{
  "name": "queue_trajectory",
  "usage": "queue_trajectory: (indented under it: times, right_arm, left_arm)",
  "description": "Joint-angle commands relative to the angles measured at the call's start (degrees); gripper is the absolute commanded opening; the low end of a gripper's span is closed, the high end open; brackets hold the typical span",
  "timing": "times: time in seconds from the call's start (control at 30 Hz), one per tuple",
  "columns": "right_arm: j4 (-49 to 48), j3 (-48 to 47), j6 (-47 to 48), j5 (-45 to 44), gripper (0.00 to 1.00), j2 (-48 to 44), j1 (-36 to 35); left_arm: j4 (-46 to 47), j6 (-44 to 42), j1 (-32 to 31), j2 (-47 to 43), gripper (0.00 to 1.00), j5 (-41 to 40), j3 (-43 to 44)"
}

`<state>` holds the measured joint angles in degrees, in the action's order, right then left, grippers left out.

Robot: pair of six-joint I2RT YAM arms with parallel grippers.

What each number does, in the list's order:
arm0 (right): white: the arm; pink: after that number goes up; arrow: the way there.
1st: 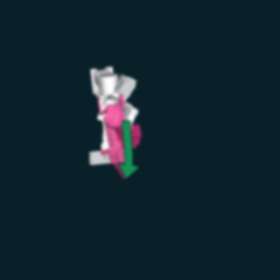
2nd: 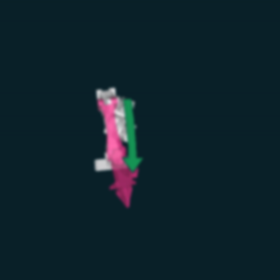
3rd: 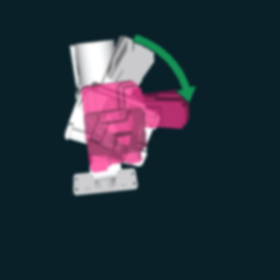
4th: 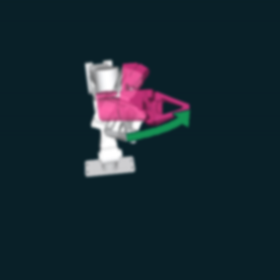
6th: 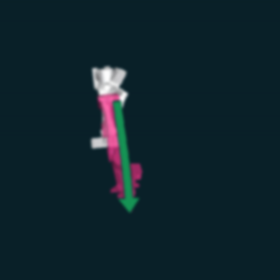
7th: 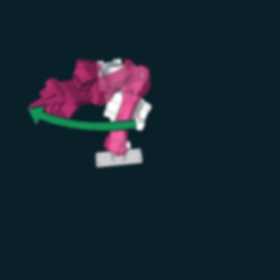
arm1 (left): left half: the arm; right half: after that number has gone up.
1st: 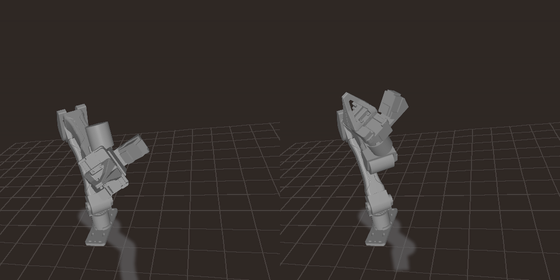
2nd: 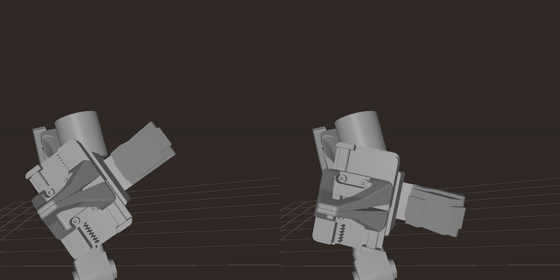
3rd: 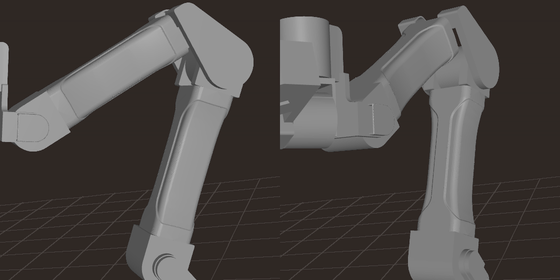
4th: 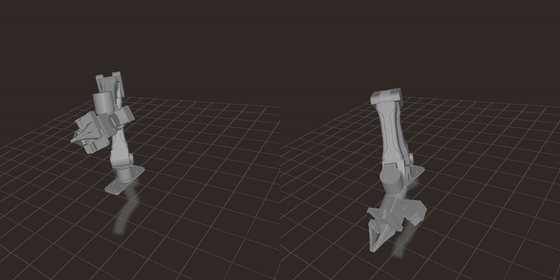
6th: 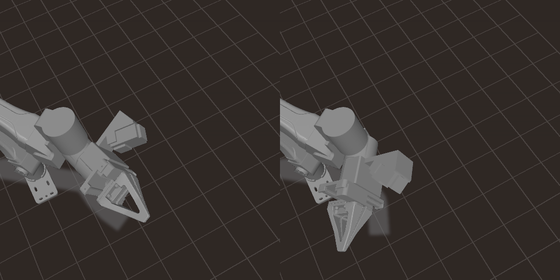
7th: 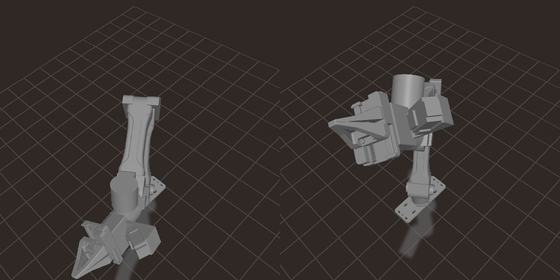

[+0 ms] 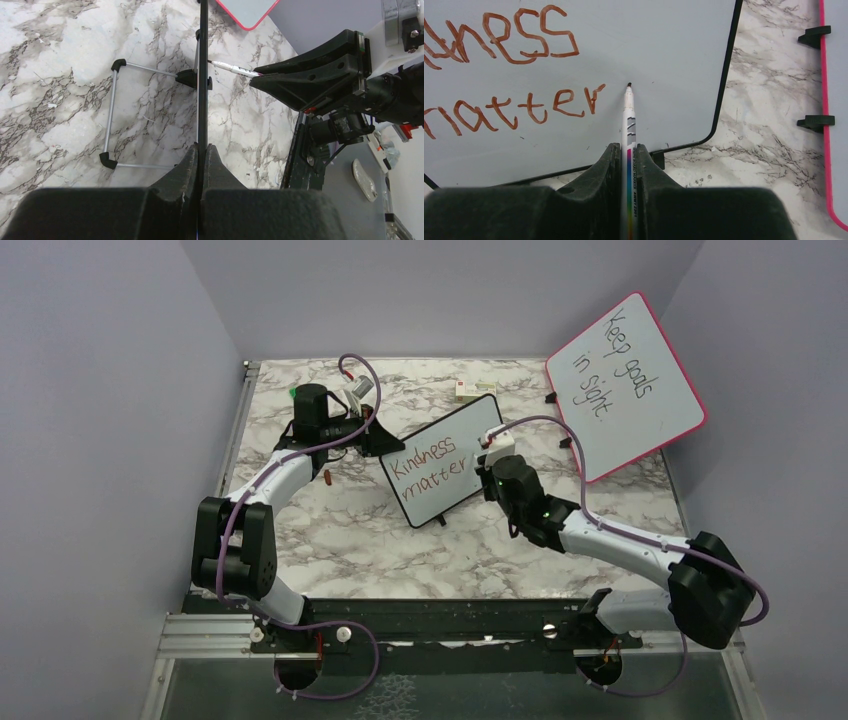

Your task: Write a sentence on the whiteboard

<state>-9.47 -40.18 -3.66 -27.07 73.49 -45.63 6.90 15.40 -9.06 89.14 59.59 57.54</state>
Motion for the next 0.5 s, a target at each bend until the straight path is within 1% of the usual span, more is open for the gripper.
queue_trajectory:
  times: [0.0,0.47]
  right_arm:
    - [-3.4,-0.1,-0.9,1.3,0.01,0.8,0.6]
    - [-3.2,-1.0,0.0,6.8,0.01,1.4,0.6]
  left_arm:
    - [-4.6,-1.4,-0.1,-0.1,0.0,-0.6,0.0]
    - [-4.6,-1.4,-0.1,-0.1,0.0,-0.5,0.0]
